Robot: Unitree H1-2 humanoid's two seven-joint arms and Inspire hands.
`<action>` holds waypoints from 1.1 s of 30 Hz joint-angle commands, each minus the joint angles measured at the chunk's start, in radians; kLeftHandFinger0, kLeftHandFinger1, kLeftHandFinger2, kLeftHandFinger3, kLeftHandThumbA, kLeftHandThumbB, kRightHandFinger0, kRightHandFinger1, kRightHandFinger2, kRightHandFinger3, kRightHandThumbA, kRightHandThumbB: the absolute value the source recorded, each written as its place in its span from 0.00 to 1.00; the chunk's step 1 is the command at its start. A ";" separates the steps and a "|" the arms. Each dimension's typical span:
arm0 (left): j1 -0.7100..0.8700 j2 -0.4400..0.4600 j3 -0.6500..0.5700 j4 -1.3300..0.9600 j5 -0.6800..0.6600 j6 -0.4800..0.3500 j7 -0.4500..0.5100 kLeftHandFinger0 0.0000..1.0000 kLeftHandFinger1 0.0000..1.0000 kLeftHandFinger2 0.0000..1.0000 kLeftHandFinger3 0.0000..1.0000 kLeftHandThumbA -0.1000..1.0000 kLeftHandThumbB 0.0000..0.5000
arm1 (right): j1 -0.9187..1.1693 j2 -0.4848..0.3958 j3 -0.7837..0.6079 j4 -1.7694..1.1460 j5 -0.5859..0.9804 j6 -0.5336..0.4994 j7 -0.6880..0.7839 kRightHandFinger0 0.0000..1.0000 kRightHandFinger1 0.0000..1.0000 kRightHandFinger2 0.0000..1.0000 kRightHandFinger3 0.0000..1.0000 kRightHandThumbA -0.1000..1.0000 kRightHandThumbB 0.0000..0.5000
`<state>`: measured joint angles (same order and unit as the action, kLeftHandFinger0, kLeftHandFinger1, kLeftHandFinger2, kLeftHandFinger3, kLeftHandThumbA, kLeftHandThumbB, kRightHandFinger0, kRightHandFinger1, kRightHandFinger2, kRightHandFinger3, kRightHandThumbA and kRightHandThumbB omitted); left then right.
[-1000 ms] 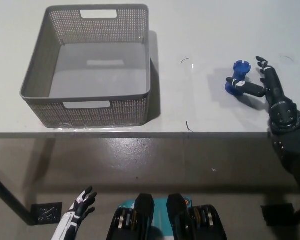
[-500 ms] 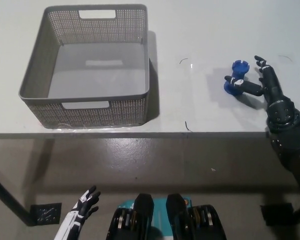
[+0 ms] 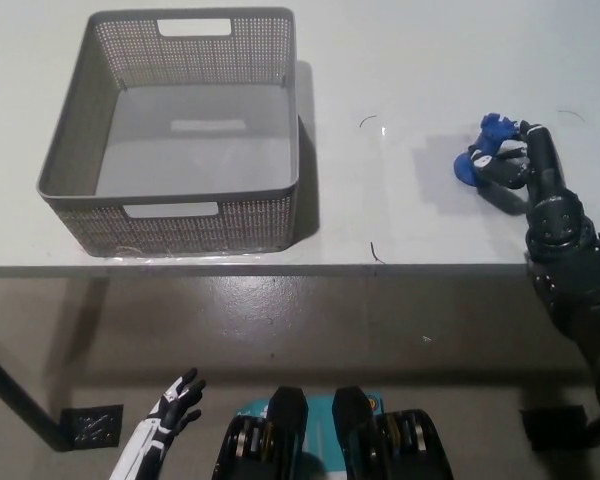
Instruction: Use the right hand to pick up a chess pieces and put it into a container on the left hand side
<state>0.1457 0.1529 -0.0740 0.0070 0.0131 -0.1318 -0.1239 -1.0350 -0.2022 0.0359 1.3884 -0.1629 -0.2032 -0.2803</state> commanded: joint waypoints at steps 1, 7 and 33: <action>-0.008 0.013 -0.002 -0.014 -0.012 -0.015 -0.023 1.00 1.00 1.00 1.00 1.00 0.51 | -0.034 -0.002 -0.021 -0.007 0.031 -0.063 -0.044 0.00 0.35 0.69 0.71 0.00 0.30; -0.016 0.007 0.002 -0.009 -0.010 -0.022 -0.020 1.00 1.00 1.00 1.00 1.00 0.52 | -0.033 -0.008 -0.041 -0.012 0.049 -0.086 -0.040 0.00 0.37 0.73 0.74 0.00 0.30; -0.009 0.010 -0.006 -0.016 0.014 -0.019 -0.017 1.00 1.00 1.00 1.00 1.00 0.51 | -0.137 0.090 0.034 -0.432 -0.023 -0.015 -0.046 0.00 0.34 0.75 0.81 0.00 0.25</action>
<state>0.1408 0.1528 -0.0776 0.0070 0.0193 -0.1314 -0.1311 -1.0896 -0.1352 0.0600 1.0335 -0.1643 -0.2338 -0.3177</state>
